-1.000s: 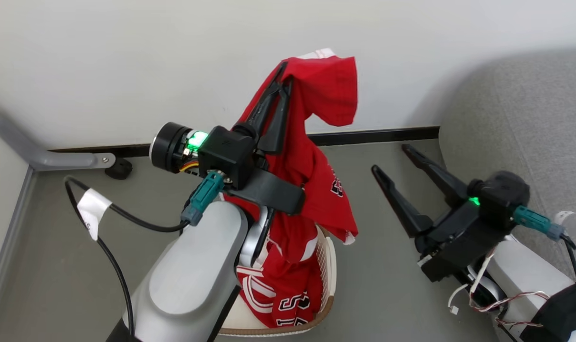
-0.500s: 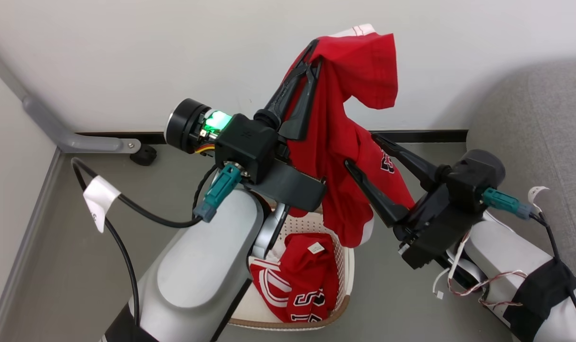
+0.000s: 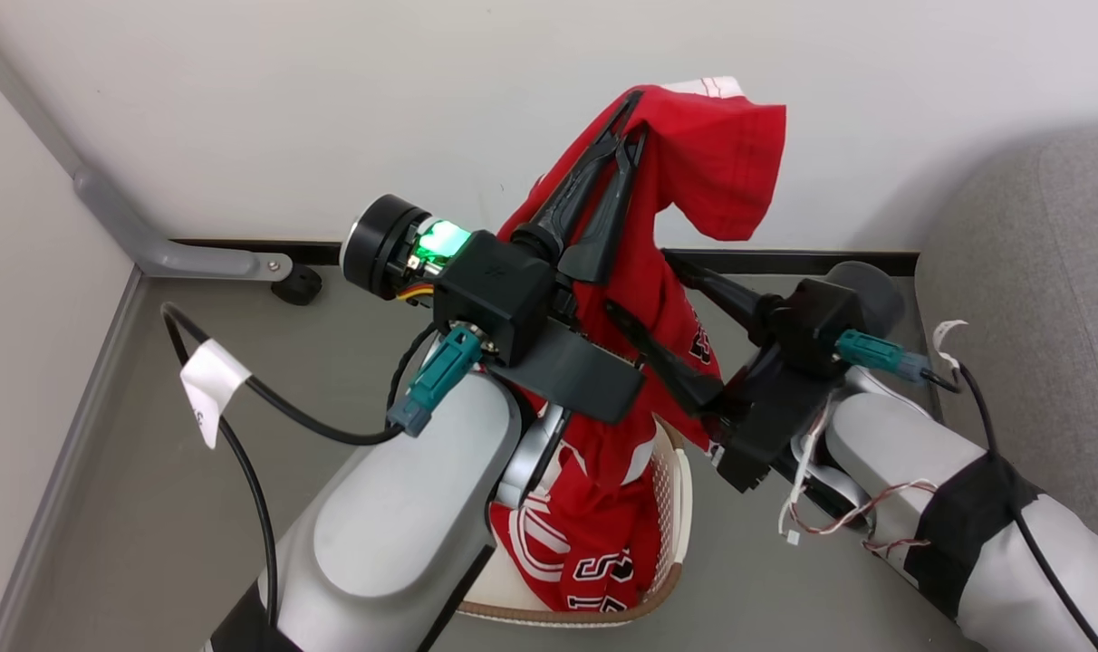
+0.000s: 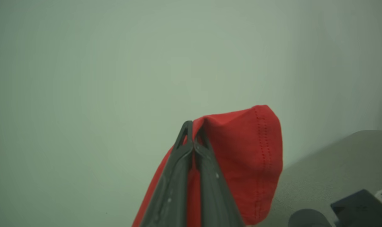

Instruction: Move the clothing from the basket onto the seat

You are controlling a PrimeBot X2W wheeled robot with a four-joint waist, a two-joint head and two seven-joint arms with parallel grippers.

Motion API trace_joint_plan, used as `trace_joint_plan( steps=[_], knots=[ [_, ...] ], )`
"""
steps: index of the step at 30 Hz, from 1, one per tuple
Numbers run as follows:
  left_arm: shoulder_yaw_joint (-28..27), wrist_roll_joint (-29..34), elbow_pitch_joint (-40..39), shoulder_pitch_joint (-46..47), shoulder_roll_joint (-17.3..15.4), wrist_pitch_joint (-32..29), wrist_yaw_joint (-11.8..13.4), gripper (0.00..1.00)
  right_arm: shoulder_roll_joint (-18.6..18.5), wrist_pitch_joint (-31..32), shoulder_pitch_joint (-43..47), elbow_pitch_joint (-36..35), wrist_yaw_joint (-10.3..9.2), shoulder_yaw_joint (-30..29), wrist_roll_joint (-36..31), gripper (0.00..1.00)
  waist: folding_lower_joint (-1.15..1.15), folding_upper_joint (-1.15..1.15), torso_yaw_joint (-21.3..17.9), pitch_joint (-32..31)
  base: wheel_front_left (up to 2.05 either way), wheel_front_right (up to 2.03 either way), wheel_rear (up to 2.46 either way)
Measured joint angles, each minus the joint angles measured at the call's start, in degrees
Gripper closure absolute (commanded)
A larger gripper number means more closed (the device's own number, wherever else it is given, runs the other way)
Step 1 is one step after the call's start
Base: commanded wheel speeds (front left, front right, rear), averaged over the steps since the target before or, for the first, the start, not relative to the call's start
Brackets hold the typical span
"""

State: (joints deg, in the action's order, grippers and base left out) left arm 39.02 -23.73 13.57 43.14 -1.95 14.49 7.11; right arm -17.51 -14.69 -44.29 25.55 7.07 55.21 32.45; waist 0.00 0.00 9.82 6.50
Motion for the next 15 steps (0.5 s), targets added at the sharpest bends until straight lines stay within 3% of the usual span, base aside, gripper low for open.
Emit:
trace_joint_plan(
  steps=[1,2,11,12,14,15],
  knots=[
    [0.1,0.0,0.0,0.0,0.0,0.0,0.0,1.0,0.3,0.0,-0.3,0.7,0.0,0.5,0.3,0.79,0.0,0.0,0.1,0.0,0.0,0.0,0.0],
    [0.2,-0.2,0.0,0.0,0.0,0.0,0.0,1.0,0.6,0.0,-0.5,1.3,0.0,0.8,0.7,1.0,0.0,0.0,0.2,0.0,0.0,0.0,0.0],
    [-0.7,-0.5,1.8,-0.3,0.0,0.0,0.0,1.0,1.5,0.0,-1.3,2.5,0.0,1.0,4.4,1.0,0.0,0.0,0.5,-0.2,0.0,0.0,0.0],
    [-1.1,-0.6,2.5,-0.4,0.0,0.0,0.0,0.89,1.4,0.0,-1.3,2.4,0.0,0.8,4.6,1.0,0.0,0.0,0.5,-0.3,0.0,0.0,0.0],
    [-2.5,-0.3,3.9,-1.3,0.0,0.0,0.0,0.04,1.4,0.0,-1.3,2.1,0.0,0.7,5.1,1.0,0.0,0.0,0.2,-0.4,0.0,0.0,0.0],
    [-3.1,-0.3,4.5,-2.0,0.0,0.0,0.0,0.0,1.4,0.0,-1.3,1.7,0.0,0.6,5.5,1.0,0.0,0.0,0.1,-0.4,0.0,0.0,0.0]
  ],
)
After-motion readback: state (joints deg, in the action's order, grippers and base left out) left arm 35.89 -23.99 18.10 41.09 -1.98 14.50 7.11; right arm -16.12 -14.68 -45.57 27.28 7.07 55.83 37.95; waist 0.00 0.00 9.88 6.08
